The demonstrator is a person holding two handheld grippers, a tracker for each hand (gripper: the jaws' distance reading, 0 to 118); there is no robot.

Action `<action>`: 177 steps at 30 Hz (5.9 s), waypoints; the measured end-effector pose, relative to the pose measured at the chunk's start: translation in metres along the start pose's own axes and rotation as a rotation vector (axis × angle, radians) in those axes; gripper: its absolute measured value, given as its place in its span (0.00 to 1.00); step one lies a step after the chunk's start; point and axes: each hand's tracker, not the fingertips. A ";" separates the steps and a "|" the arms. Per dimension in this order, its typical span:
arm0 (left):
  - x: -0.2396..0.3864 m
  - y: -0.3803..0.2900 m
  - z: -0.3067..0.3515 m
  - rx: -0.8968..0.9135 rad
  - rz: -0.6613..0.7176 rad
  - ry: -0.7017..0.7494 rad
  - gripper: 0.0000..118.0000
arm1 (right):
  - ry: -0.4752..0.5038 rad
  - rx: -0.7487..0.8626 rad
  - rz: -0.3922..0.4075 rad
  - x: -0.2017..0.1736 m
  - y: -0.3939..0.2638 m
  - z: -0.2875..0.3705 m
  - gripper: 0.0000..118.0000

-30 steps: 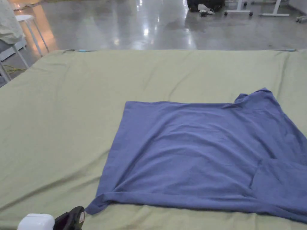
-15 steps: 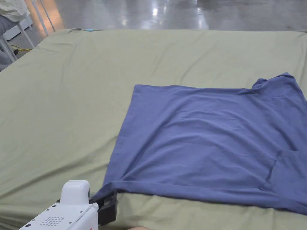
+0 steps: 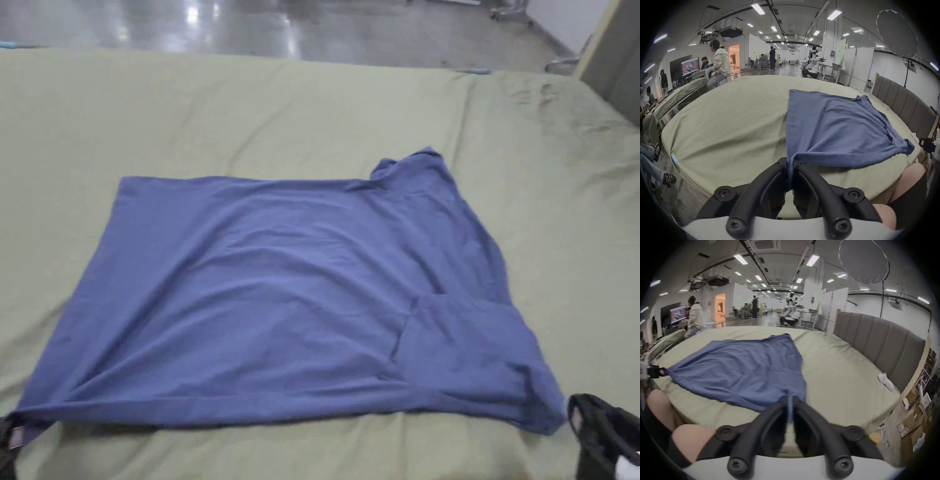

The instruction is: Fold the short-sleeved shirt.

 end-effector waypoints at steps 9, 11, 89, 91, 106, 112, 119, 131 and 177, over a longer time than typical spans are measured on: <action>0.018 0.013 0.005 -0.006 -0.042 0.019 0.06 | 0.012 -0.101 0.030 0.011 0.007 -0.046 0.99; 0.019 0.013 0.005 -0.010 -0.040 0.023 0.06 | 0.052 -0.164 -0.003 0.013 0.005 -0.058 0.83; 0.039 0.080 -0.165 -0.239 -0.043 -0.048 0.34 | 0.139 -0.155 -0.116 0.005 0.040 -0.047 0.02; 0.050 0.081 -0.156 -0.192 -0.105 -0.066 0.07 | 0.135 -0.168 -0.100 0.003 0.038 -0.053 0.02; 0.049 0.087 -0.131 -0.191 -0.075 -0.078 0.07 | 0.110 -0.187 -0.141 0.034 0.071 -0.186 0.94; 0.044 0.088 -0.135 -0.235 -0.040 -0.092 0.07 | 0.166 -0.316 -0.272 0.041 0.062 -0.214 0.08; 0.036 0.106 -0.106 -0.191 -0.012 -0.129 0.07 | 0.175 -0.200 -0.193 0.043 0.077 -0.162 0.07; -0.002 0.086 -0.024 -0.214 -0.001 -0.202 0.07 | 0.251 -0.229 -0.147 0.055 0.059 -0.049 0.07; 0.009 0.179 -0.278 -0.253 0.063 -0.036 1.00 | 0.218 0.010 -0.033 -0.013 0.127 -0.076 0.02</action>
